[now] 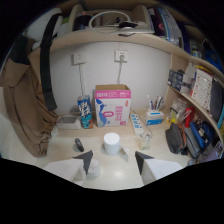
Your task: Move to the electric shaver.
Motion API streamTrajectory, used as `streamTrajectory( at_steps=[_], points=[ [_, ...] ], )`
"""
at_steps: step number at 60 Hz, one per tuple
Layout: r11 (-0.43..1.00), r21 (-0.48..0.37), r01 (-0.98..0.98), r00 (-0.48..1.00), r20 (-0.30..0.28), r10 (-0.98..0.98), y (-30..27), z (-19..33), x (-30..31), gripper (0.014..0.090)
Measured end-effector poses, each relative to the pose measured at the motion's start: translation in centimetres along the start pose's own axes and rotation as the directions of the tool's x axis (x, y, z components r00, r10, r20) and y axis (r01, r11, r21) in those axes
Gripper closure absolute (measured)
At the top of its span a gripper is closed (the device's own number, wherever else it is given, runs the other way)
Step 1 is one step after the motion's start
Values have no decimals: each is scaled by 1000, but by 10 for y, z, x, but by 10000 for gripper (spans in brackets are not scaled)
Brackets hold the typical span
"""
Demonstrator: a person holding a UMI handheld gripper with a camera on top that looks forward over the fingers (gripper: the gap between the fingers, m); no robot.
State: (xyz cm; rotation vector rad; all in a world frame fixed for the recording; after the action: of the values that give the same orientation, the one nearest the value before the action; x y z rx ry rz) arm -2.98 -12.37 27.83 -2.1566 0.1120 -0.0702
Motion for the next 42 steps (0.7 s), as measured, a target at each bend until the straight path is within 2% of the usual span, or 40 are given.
streamTrajectory(
  at_steps=[21, 42],
  points=[
    [1000, 11, 9, 1000, 14, -9, 4, 3, -17, 185],
    [997, 40, 61, 990, 129, -66, 26, 28, -121, 179]
  ],
)
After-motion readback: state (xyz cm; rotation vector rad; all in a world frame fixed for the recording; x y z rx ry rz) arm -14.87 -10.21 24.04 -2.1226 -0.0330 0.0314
